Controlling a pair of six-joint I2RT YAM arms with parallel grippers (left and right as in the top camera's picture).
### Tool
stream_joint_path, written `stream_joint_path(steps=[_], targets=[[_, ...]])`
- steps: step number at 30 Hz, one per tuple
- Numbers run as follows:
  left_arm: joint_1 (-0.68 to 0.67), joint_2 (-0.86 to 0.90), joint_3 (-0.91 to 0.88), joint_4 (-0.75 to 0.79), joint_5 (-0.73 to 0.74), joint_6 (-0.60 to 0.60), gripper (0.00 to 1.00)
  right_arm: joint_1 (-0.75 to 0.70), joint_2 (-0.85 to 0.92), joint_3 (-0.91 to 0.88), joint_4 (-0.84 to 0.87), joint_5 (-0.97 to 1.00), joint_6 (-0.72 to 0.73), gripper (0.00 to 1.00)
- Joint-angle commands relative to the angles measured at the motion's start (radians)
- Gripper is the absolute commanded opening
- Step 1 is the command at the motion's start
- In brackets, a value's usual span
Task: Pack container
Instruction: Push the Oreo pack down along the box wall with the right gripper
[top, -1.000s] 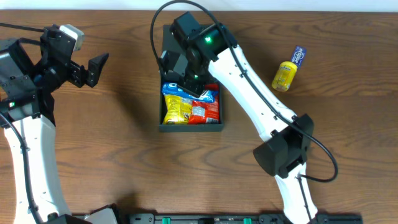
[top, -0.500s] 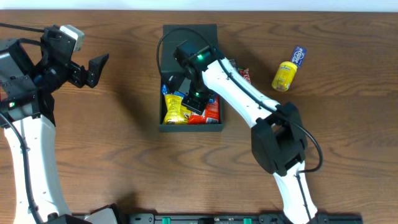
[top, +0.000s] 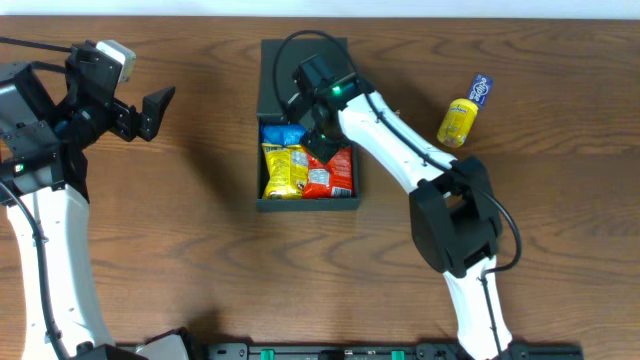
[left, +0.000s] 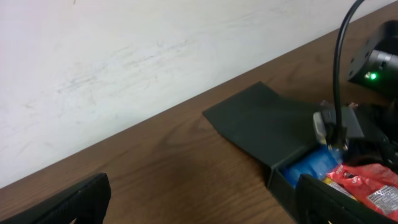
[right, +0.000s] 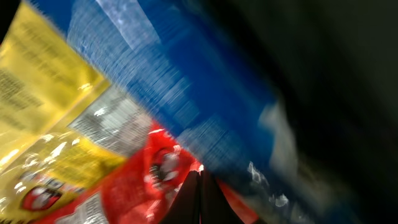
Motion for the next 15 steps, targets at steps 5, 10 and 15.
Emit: stream_joint_path(steps=[5,10,15], targets=[[0.002,0.011,0.006,-0.001,-0.003,0.006,0.95,0.002,0.007,-0.005,0.016,0.018,0.054,0.01],[0.002,0.011,0.006,-0.001,-0.003,0.006,0.95,0.006,0.001,-0.003,0.006,0.018,0.055,0.02],[0.002,0.011,0.006,-0.001,-0.003,0.006,0.95,0.006,-0.045,0.011,0.019,0.019,0.055,0.01]])
